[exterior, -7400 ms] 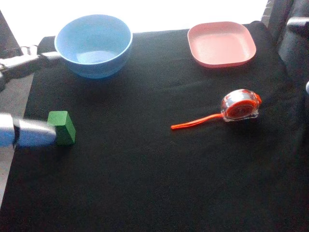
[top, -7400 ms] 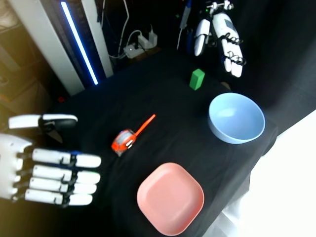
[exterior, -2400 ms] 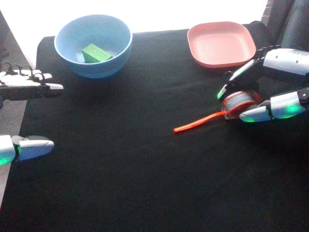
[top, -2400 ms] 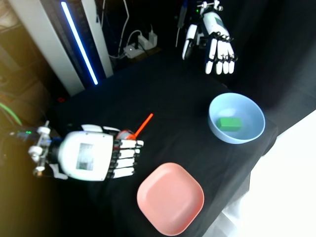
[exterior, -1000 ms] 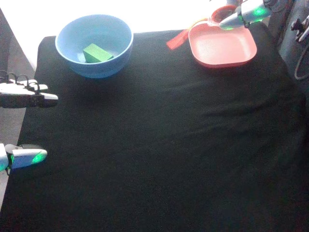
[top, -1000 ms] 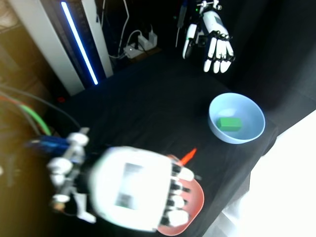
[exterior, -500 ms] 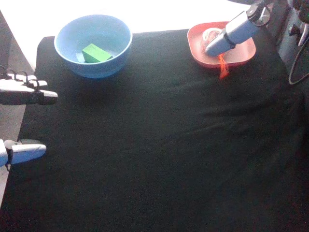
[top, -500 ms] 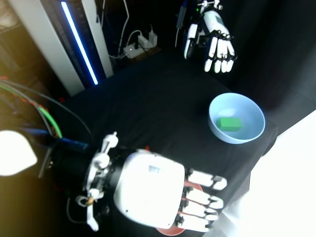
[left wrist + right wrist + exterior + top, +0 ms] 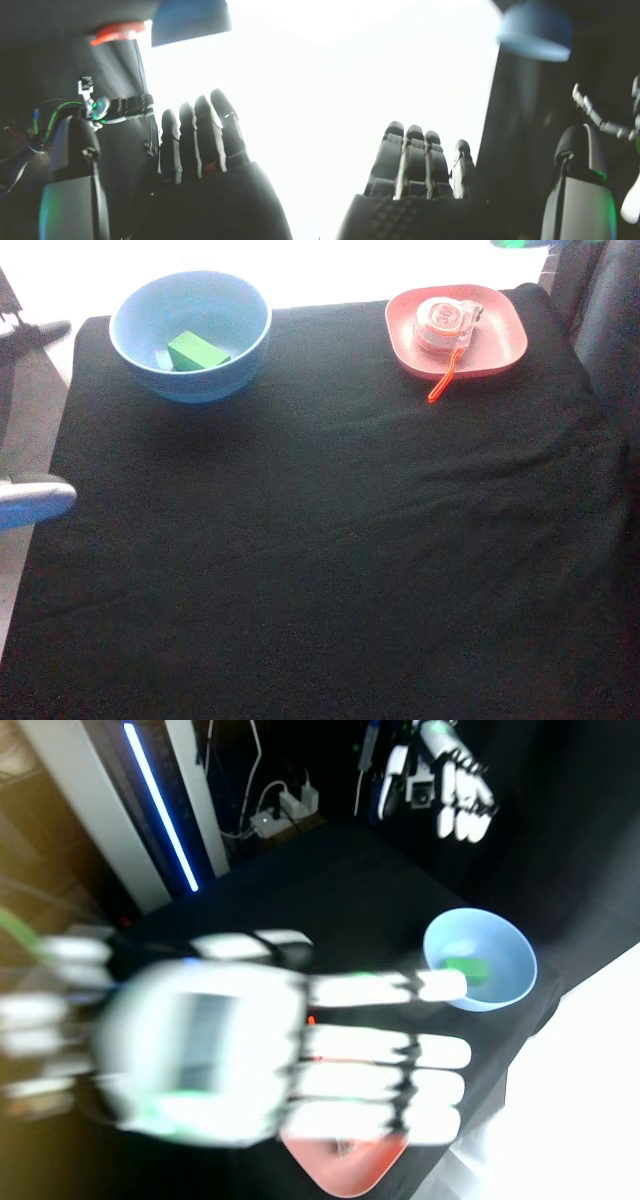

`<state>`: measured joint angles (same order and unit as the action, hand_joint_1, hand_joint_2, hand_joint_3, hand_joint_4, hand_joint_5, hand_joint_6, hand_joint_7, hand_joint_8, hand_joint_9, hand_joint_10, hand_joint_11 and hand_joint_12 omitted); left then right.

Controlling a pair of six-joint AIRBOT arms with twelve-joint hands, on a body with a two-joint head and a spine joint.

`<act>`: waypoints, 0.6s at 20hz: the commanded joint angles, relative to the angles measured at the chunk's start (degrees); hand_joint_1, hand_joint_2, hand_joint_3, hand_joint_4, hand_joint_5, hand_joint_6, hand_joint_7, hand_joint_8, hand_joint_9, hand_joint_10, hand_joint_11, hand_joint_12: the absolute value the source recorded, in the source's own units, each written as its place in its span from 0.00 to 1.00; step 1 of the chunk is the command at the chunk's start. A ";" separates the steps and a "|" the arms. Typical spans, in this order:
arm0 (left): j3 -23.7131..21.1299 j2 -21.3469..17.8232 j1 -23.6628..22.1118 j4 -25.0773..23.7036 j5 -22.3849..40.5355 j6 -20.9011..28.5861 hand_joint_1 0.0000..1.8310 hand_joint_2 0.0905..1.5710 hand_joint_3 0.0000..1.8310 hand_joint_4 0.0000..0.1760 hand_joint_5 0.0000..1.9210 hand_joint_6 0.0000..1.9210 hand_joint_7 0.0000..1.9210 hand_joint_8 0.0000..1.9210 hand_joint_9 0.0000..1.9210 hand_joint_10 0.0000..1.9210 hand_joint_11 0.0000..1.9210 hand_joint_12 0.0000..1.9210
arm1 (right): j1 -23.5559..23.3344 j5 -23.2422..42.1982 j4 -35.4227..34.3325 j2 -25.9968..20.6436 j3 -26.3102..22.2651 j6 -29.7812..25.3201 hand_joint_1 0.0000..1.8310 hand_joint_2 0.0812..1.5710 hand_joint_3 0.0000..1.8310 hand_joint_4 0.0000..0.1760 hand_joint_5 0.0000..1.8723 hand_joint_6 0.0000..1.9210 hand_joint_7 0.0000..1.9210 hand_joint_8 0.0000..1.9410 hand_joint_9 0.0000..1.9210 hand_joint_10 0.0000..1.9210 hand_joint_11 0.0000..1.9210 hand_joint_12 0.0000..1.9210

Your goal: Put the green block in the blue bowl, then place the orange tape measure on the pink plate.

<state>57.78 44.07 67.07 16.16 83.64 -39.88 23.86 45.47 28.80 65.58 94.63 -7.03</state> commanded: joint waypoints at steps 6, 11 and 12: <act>-0.27 2.10 -1.89 0.23 15.60 0.39 0.25 0.57 0.00 0.81 0.00 0.00 0.03 0.00 0.05 0.00 0.00 0.30 | 15.81 31.42 -24.60 -4.32 -10.74 6.30 0.44 0.47 0.00 0.92 0.00 0.00 0.00 0.00 0.00 0.00 0.00 0.00; 0.20 5.33 -4.67 -1.62 15.61 0.36 0.04 0.75 0.01 0.19 0.00 0.00 0.02 0.00 0.02 0.00 0.00 0.10 | 27.73 48.35 -37.80 -3.75 -16.44 6.43 0.44 0.48 0.01 1.00 0.00 0.00 0.00 0.00 0.00 0.00 0.00 0.00; 0.08 6.05 -5.34 -2.72 15.62 0.42 0.03 0.73 0.00 0.25 0.00 0.00 0.06 0.01 0.07 0.00 0.01 0.18 | 29.69 51.68 -39.13 -3.78 -18.01 6.43 0.44 0.46 0.00 0.98 0.00 0.00 0.01 0.00 0.00 0.00 0.00 0.00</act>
<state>57.74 50.28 61.93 13.04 91.94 -39.81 54.11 89.12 -10.11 61.76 76.38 -0.14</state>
